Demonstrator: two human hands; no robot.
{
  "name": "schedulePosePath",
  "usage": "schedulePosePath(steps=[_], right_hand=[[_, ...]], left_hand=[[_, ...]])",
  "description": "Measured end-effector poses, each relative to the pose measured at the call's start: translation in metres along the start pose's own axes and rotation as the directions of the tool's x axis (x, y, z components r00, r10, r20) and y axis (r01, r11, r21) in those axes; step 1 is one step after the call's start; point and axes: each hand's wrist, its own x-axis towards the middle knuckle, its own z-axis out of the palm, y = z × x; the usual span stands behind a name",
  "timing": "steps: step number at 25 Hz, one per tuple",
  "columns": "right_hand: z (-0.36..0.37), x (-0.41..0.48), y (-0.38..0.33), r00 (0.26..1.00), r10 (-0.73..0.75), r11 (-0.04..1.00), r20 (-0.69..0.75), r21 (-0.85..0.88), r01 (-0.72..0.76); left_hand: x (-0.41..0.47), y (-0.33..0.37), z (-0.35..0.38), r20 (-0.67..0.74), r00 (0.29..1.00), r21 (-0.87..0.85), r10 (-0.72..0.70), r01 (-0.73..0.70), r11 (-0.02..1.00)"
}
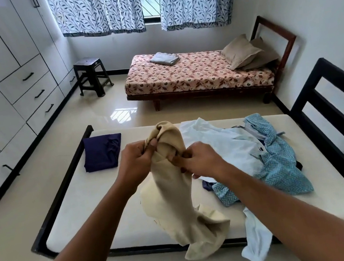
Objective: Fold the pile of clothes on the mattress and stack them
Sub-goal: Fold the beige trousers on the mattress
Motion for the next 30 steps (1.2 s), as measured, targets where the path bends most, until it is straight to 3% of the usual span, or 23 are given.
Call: schedulePosePath(steps=[2, 6, 7, 9, 10, 12, 14, 16, 18, 20, 23, 25, 27, 29, 30], right_hand=[[0.005, 0.005, 0.009, 1.000, -0.015, 0.991, -0.007, 0.136, 0.016], [-0.010, 0.010, 0.022, 0.957, -0.092, 0.970, -0.276, 0.192, 0.148], [-0.010, 0.010, 0.024, 0.937, -0.119, 0.967, -0.329, 0.177, 0.185], [-0.006, 0.009, 0.022, 0.907, -0.189, 0.962, -0.377, 0.116, 0.249], [-0.005, 0.009, 0.020, 0.900, -0.237, 0.954, -0.365, 0.085, 0.286], [-0.003, 0.009, 0.015, 0.892, -0.342, 0.928, -0.295, 0.042, 0.370], [-0.002, 0.009, 0.013, 0.884, -0.423, 0.902, -0.199, 0.001, 0.432], [-0.004, 0.008, 0.013, 0.869, -0.477, 0.879, -0.132, -0.055, 0.474], [-0.012, 0.008, 0.019, 0.856, -0.506, 0.861, -0.107, -0.129, 0.493], [-0.025, 0.009, 0.027, 0.849, -0.527, 0.835, -0.051, -0.220, 0.505], [-0.041, 0.008, 0.036, 0.869, -0.495, 0.807, 0.022, -0.360, 0.469], [-0.046, 0.002, 0.026, 0.824, -0.548, 0.805, -0.141, -0.356, 0.474], [-0.039, -0.009, 0.003, 0.773, -0.563, 0.826, -0.293, -0.161, 0.541], [-0.017, -0.022, -0.009, 0.777, -0.603, 0.798, -0.182, -0.106, 0.594], [-0.003, -0.026, -0.008, 0.796, -0.602, 0.789, -0.054, -0.190, 0.584]], left_hand=[[-0.006, 0.002, 0.000, 0.008, 0.998, -0.056, -0.058, 0.058, 0.997], [-0.016, -0.004, -0.019, -0.056, 0.958, -0.163, -0.280, 0.268, 0.950], [-0.018, -0.008, -0.025, -0.029, 0.944, -0.103, -0.328, 0.323, 0.941], [-0.022, -0.012, -0.034, 0.034, 0.930, 0.253, -0.365, 0.346, 0.904], [-0.024, -0.012, -0.036, 0.034, 0.945, 0.468, -0.326, 0.274, 0.840], [-0.025, -0.008, -0.038, 0.058, 0.998, 0.640, -0.035, -0.011, 0.768], [-0.021, 0.002, -0.037, 0.207, 0.935, 0.679, 0.288, -0.349, 0.646], [-0.012, 0.010, -0.037, 0.353, 0.838, 0.656, 0.417, -0.539, 0.528], [-0.005, 0.018, -0.037, 0.385, 0.836, 0.586, 0.392, -0.549, 0.595], [0.004, 0.019, -0.033, 0.300, 0.894, 0.522, 0.333, -0.446, 0.727], [0.010, 0.018, -0.012, 0.208, 0.960, 0.490, 0.187, -0.268, 0.829], [0.008, 0.019, 0.010, 0.201, 0.973, 0.458, 0.112, -0.195, 0.868], [0.006, 0.019, 0.025, 0.193, 0.979, 0.405, 0.060, -0.135, 0.904], [0.010, 0.018, 0.029, 0.151, 0.988, 0.328, 0.026, -0.075, 0.942], [0.013, 0.016, 0.029, 0.113, 0.993, 0.299, 0.019, -0.052, 0.953]])
